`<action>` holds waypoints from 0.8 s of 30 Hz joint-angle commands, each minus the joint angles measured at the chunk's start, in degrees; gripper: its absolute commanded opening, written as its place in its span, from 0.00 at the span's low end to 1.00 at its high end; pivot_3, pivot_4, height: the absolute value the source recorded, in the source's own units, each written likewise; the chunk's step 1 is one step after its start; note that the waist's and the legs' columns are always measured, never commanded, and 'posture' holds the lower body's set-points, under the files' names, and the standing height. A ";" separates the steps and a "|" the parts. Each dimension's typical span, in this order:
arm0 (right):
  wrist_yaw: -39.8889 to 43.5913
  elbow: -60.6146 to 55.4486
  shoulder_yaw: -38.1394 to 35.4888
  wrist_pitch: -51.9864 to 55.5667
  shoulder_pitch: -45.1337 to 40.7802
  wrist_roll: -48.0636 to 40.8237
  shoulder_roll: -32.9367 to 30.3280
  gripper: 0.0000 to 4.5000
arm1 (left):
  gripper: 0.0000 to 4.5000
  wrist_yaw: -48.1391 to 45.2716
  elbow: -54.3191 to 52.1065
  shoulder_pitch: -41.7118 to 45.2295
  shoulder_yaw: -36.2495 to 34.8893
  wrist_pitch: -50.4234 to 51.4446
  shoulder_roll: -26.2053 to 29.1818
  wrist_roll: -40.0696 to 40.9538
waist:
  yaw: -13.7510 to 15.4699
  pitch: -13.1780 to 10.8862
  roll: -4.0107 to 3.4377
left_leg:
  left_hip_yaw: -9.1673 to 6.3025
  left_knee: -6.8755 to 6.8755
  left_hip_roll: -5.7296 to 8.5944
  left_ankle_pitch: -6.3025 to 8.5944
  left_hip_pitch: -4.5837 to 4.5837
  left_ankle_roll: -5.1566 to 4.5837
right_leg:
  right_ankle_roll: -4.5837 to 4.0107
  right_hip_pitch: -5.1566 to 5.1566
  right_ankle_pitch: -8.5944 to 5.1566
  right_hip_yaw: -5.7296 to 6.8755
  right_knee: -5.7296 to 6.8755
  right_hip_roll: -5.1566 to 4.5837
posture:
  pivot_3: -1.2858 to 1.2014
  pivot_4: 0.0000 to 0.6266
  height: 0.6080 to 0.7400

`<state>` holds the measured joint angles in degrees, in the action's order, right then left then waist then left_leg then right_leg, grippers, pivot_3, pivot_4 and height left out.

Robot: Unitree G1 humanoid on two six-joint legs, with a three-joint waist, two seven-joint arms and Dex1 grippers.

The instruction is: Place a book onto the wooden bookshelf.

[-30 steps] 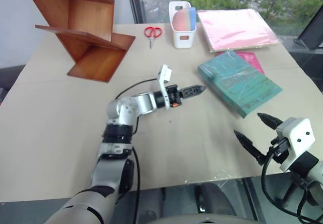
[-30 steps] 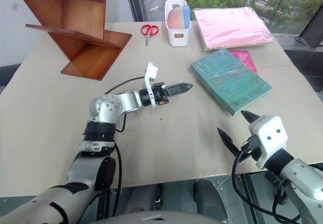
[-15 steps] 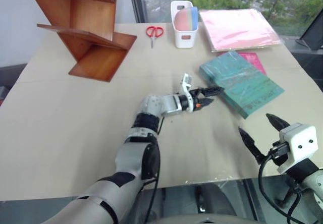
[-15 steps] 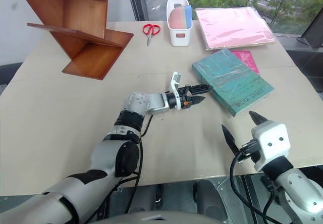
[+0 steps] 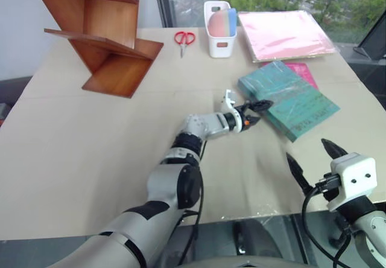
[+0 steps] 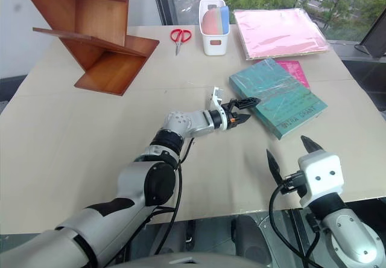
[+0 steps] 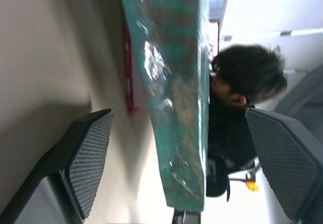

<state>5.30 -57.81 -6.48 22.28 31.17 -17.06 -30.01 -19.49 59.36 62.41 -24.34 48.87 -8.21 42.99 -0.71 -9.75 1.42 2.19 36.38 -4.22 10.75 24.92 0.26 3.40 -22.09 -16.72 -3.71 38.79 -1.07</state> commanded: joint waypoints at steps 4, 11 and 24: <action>-3.07 -2.19 1.83 2.77 -3.95 1.19 0.26 0.98 | 1.00 -0.05 4.97 3.26 -1.42 -7.10 -5.97 -0.32 | 0.01 0.03 0.02 | -0.01 0.00 0.00 0.00 -0.02 0.00 | -0.04 0.00 0.02 0.00 0.01 0.01 | 0.52 0.24 1.00; -4.41 -2.19 2.00 6.06 -7.79 0.36 -0.18 0.98 | 1.00 -1.89 9.41 5.52 -2.51 -12.06 -6.55 -0.37 | 0.00 0.06 0.03 | 0.00 0.01 0.00 0.00 -0.06 0.00 | -0.05 0.02 0.03 0.01 0.03 0.01 | 0.52 0.24 1.00; -7.01 -2.19 3.98 9.43 -12.16 0.28 -0.94 1.00 | 0.52 -4.70 14.47 7.07 -3.45 -16.78 -7.70 -2.50 | -0.02 0.06 0.04 | 0.00 0.00 0.00 0.00 -0.04 0.00 | -0.10 0.02 0.06 0.00 0.02 0.01 | 0.52 0.24 1.00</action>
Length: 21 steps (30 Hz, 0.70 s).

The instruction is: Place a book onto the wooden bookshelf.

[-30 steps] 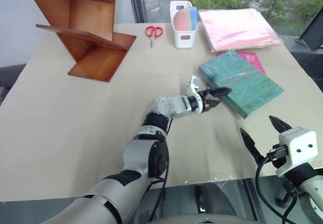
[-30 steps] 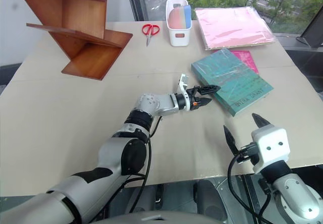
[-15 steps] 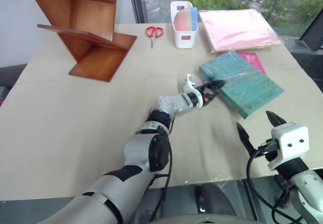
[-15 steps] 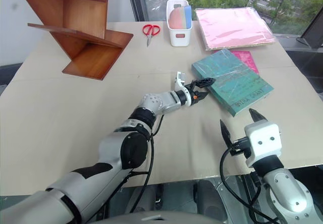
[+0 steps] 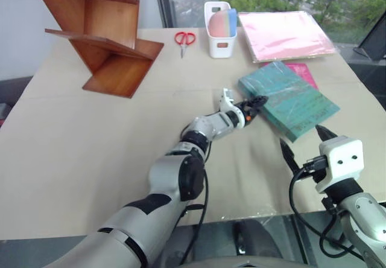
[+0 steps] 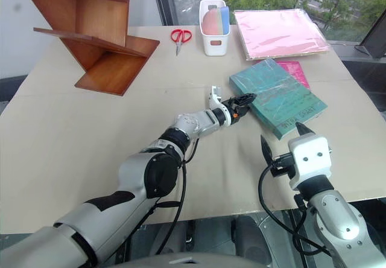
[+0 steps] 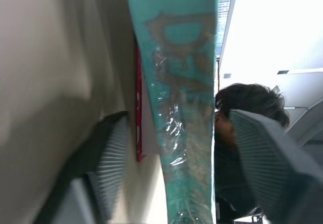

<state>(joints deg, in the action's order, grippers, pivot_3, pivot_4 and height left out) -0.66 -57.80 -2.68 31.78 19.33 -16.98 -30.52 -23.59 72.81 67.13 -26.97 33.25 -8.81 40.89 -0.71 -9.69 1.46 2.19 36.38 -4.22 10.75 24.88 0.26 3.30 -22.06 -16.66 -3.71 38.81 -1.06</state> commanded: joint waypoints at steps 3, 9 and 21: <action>-1.59 -2.20 0.54 -0.08 -0.40 0.33 -0.55 1.00 | 0.21 -0.99 1.41 2.54 -1.25 -1.33 -7.15 -0.53 | -0.03 0.00 0.00 | 0.00 0.00 0.00 0.00 -0.01 0.00 | 0.00 0.00 0.00 0.00 0.01 0.00 | 0.52 0.24 1.00; -2.46 -2.20 0.83 -0.45 0.05 0.33 -0.75 1.00 | 0.15 -0.90 1.56 2.60 -1.47 -1.47 -6.58 -1.40 | -0.03 0.01 0.00 | 0.00 0.00 0.00 0.00 -0.01 0.00 | 0.01 0.00 0.00 0.00 0.01 0.00 | 0.52 0.24 1.00; -1.91 -2.20 1.39 0.50 -1.16 0.67 -0.77 1.00 | 0.15 -3.85 -1.92 2.38 -2.07 6.38 -1.73 -0.86 | 0.06 0.00 0.01 | -0.01 0.00 0.00 0.00 0.01 0.00 | 0.02 0.00 -0.01 0.01 0.01 0.00 | 0.52 0.24 1.00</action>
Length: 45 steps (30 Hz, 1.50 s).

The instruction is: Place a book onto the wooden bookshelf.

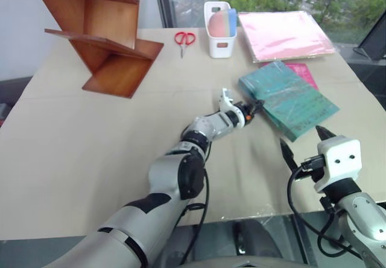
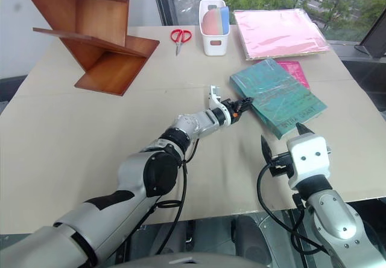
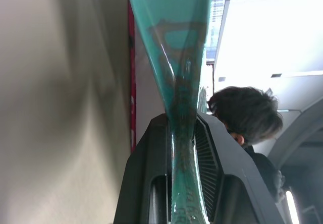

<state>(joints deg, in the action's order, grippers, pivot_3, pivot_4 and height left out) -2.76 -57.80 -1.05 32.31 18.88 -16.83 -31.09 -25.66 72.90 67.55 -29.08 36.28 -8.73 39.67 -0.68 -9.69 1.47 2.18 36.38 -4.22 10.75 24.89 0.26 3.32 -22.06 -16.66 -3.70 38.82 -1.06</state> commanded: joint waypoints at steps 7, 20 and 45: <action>2.85 -2.20 -0.96 2.73 -3.83 -0.08 0.38 1.00 | 0.15 -7.62 -12.68 0.09 1.25 16.08 6.43 1.90 | -0.58 -0.01 -0.01 | 0.00 -0.03 -0.01 0.00 0.00 0.01 | -0.02 -0.05 0.01 -0.01 0.04 0.03 | 0.52 0.24 1.00; 11.73 3.07 -6.24 2.92 -9.70 -1.95 0.53 1.00 | 0.15 -5.50 -30.96 -6.56 2.84 21.43 12.34 2.87 | -0.11 -0.03 0.02 | -0.01 -0.04 -0.01 -0.01 0.08 0.01 | -0.03 -0.08 0.02 0.00 0.02 0.00 | 0.52 0.24 1.00; 29.73 29.20 -5.76 -9.01 -29.84 -2.86 0.41 1.00 | 0.15 -32.15 -59.57 -7.96 28.25 -55.47 53.70 -35.93 | 0.24 -0.15 0.06 | 0.23 -0.06 -0.06 0.00 0.05 0.00 | -0.06 -0.13 0.03 -0.12 0.00 0.00 | 0.52 0.24 1.00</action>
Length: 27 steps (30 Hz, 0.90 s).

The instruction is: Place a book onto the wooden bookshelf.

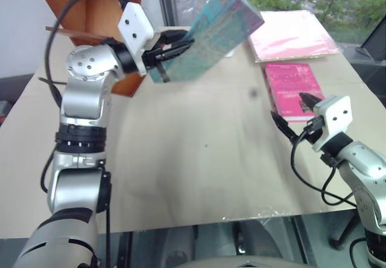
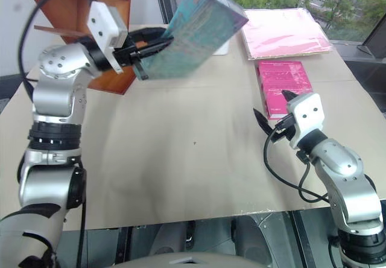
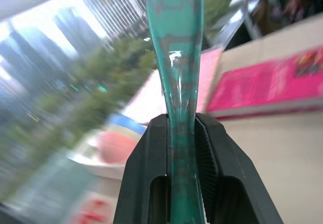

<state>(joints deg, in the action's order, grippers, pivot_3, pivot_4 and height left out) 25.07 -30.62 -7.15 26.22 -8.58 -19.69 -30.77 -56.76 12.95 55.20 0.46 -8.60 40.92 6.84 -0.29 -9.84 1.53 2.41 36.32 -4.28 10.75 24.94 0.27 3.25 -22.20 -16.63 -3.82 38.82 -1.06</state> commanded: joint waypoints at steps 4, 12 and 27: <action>3.78 5.94 2.13 -5.03 -5.67 0.45 1.18 1.00 | 0.15 -3.01 4.55 7.36 -0.39 -17.23 8.48 -5.14 | -0.34 0.00 -0.02 | 0.07 -0.02 -0.02 0.00 -0.04 0.00 | 0.00 0.00 -0.01 -0.05 0.01 0.01 | 0.52 0.24 1.00; 5.80 10.49 3.74 -7.74 -8.87 1.16 2.55 1.00 | 0.15 -4.97 10.60 9.59 -0.47 -26.08 14.90 -8.20 | -0.34 -0.02 -0.01 | 0.13 0.00 -0.05 0.00 0.00 -0.01 | 0.00 -0.06 -0.01 -0.05 0.03 0.01 | 0.52 0.24 1.00; 10.39 11.64 4.83 -9.71 -15.63 -0.73 4.08 1.00 | 0.15 -13.82 21.72 11.20 -1.69 -30.84 27.12 -5.34 | -0.55 -0.05 -0.04 | 0.30 -0.01 -0.18 0.00 0.16 -0.01 | 0.00 -0.43 0.00 -0.17 0.21 0.10 | 0.52 0.24 1.00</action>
<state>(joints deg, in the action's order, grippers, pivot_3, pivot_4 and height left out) 34.28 -16.88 -1.86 17.91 -23.16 -19.03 -26.56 -70.47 32.50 63.63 0.58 -37.08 65.79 1.56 -0.84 -9.89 1.49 2.72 36.31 -4.46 10.75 25.12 0.26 3.25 -22.64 -16.64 -3.98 39.02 -0.97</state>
